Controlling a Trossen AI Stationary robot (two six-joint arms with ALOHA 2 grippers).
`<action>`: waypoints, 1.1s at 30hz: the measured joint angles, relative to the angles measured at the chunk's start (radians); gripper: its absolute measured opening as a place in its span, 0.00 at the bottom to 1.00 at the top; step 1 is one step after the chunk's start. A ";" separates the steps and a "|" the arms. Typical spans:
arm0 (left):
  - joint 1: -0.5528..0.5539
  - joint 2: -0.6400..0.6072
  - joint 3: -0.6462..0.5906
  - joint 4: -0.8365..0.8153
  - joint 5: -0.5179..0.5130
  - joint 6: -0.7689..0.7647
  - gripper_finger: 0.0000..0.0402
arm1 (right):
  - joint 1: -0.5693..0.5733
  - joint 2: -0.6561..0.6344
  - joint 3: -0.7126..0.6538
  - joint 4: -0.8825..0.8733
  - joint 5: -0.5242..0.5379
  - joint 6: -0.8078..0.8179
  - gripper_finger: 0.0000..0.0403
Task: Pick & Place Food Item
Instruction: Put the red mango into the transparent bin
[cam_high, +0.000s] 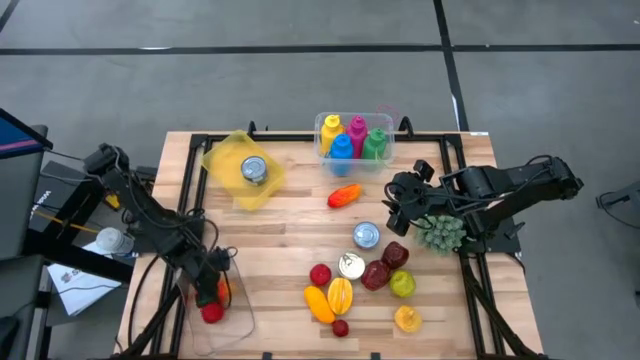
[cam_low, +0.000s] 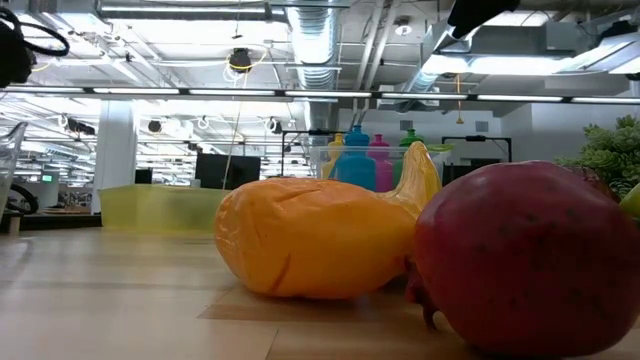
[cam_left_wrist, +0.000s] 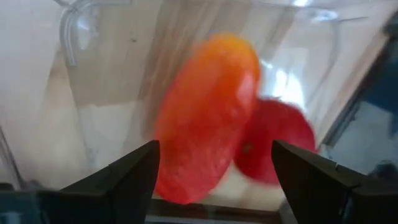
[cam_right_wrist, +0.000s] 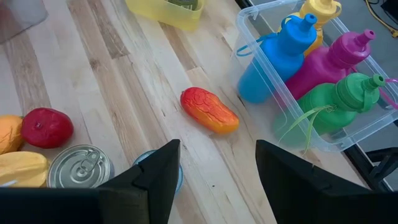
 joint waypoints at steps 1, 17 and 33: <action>0.002 -0.013 0.000 0.001 0.000 -0.004 0.74 | 0.000 0.000 0.000 0.000 0.000 0.000 0.51; 0.004 -0.324 0.128 0.066 -0.100 -0.205 0.74 | -0.179 0.015 0.001 0.240 -0.273 -0.365 0.52; 0.006 -0.358 0.131 0.398 -0.857 0.081 0.74 | -0.349 0.481 0.000 0.339 -0.392 -0.865 0.80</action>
